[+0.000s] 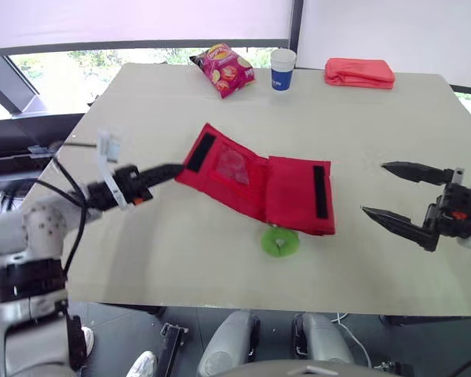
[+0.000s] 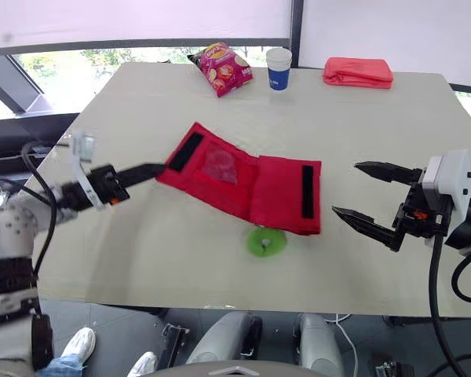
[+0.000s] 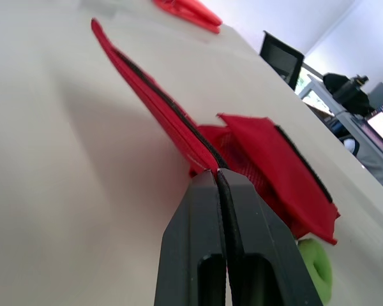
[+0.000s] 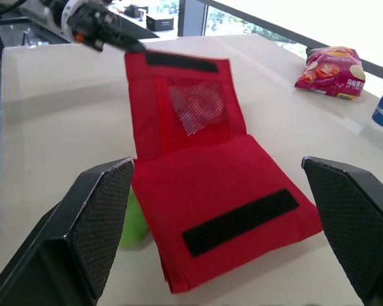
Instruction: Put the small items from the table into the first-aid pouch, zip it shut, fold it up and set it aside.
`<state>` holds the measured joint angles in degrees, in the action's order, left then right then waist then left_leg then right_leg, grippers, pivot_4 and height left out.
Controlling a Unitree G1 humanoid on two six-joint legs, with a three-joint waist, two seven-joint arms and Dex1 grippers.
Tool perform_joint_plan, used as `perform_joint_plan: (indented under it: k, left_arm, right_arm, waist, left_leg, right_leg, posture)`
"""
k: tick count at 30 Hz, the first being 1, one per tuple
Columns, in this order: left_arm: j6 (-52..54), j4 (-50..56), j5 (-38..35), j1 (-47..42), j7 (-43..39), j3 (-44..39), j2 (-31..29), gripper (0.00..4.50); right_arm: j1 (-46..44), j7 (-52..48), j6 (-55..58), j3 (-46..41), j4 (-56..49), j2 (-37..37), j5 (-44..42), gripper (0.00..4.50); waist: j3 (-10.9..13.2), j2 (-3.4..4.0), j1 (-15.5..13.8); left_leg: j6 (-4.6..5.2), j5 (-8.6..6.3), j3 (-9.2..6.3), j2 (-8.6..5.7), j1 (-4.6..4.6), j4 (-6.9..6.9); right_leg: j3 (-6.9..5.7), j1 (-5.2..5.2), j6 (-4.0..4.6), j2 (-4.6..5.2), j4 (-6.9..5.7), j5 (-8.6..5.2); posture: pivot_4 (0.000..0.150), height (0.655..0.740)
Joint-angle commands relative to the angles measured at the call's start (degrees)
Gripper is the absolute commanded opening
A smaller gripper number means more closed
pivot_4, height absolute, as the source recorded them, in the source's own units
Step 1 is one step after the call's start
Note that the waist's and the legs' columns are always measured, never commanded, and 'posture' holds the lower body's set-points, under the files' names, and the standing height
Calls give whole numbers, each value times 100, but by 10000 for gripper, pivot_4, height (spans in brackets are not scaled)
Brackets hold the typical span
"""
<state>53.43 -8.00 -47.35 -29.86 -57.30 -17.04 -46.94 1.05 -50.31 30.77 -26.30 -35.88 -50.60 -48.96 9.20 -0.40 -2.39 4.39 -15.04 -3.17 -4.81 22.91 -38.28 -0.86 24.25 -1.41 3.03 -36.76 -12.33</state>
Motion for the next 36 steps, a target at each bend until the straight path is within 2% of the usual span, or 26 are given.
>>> perform_joint_plan:
  k: [1, 8, 14, 20, 22, 25, 26, 27, 29, 30, 31, 32, 36]
  left_arm:
    - [-300, -167, 109, -496, -626, 367, 46, 290]
    - [-102, 269, -118, -1541, -1169, 1180, 911, 290]
    - [-174, 360, -52, -1754, -1592, 1699, 1441, 290]
    - [-585, -70, 383, -1839, -2094, 2120, 1651, 290]
    - [-667, -228, 461, -1882, -2222, 2136, 1662, 0]
    - [-721, -394, 526, -1912, -2428, 2103, 1600, 0]
    - [-740, -429, 552, -1910, -2476, 2098, 1576, 0]
    - [-769, -464, 589, -1907, -2524, 2102, 1550, 0]
    - [-815, -525, 648, -1912, -2577, 2107, 1520, 0]
    - [-830, -560, 667, -1923, -2586, 2102, 1520, 0]
    - [-842, -584, 686, -1932, -2600, 2097, 1524, 0]
    - [-850, -583, 699, -1935, -2606, 2097, 1533, 0]
    - [-822, -449, 674, -1914, -2537, 2100, 1639, 0]
  right_arm:
    - [-15, 52, -47, -13, -118, 28, -15, 45000]
    - [14, 204, -13, 170, -161, 44, 146, 45000]
    - [21, 451, -70, 566, -50, 14, 766, 45000]
    - [-253, 558, -188, 1301, 383, 454, 1145, 45000]
    - [-555, 640, -425, 1773, 758, 759, 1538, 39785]
    - [-1108, 781, -853, 2361, 1465, 1378, 2065, 27247]
    - [-1256, 765, -978, 2524, 1695, 1508, 2229, 20226]
    - [-1410, 713, -1110, 2702, 1945, 1632, 2396, 19095]
    - [-1629, 583, -1308, 3025, 2367, 1831, 2650, 10708]
    - [-1706, 506, -1383, 3194, 2573, 1917, 2775, 8109]
    - [-1762, 427, -1456, 3364, 2760, 1963, 2920, 2251]
    - [-1803, 339, -1521, 3561, 2943, 1978, 3106, 551]
    - [-1911, 280, -1495, 4132, 3448, 2007, 3723, 551]
  waist:
    - [1, -1, 10]
    - [8, -11, 3]
    - [9, -11, 85]
    - [9, -11, 114]
    - [9, -10, 138]
    - [10, -10, 168]
    - [10, -10, 173]
    - [13, -4, 165]
    - [13, -3, 169]
    - [13, -4, 161]
    - [13, -4, 155]
    - [13, -4, 153]
    - [12, -5, 169]
  left_leg:
    - [1, 0, 0, 0, 0, 0]
    - [1, 1, -8, 0, 10, -7]
    - [-4, 6, -9, 2, 8, -5]
    - [-6, 8, -8, 2, 8, -6]
    - [-6, 8, -8, 2, 8, -6]
    - [-7, 9, -6, 1, 7, -8]
    - [-9, 11, -5, 1, 5, -8]
    - [-11, 12, -5, 1, 5, -8]
    - [-14, 13, -6, 1, 4, -7]
    - [-14, 14, -5, 0, 4, -7]
    - [-14, 14, -7, 0, 5, -6]
    - [-15, 14, -8, 0, 4, -7]
    - [-14, 14, -8, -3, 4, -10]
  right_leg:
    - [0, 0, -5, 0, 2, 3]
    - [-10, 1, -17, 1, 0, 10]
    - [-8, 8, -17, -5, -11, 10]
    - [-7, 9, -16, -6, -12, 10]
    - [-7, 9, -17, -7, -12, 10]
    - [-5, 10, -17, -10, -14, 11]
    - [-3, 12, -16, -11, -18, 11]
    - [-2, 12, -16, -12, -20, 11]
    - [-3, 14, -16, -15, -23, 11]
    - [-1, 15, -16, -14, -24, 11]
    - [-2, 15, -16, -14, -25, 11]
    - [-3, 15, -15, -14, -26, 11]
    - [-1, 13, -16, -13, -26, 12]
  posture:
    - [1500, 7395]
    - [1500, 7395]
    - [1500, 7395]
    - [1500, 7395]
    - [1500, 7395]
    - [1500, 7395]
    - [1500, 7395]
    - [1500, 7395]
    - [1500, 7395]
    - [1500, 7395]
    - [1500, 7395]
    - [1500, 7395]
    - [1500, 7395]
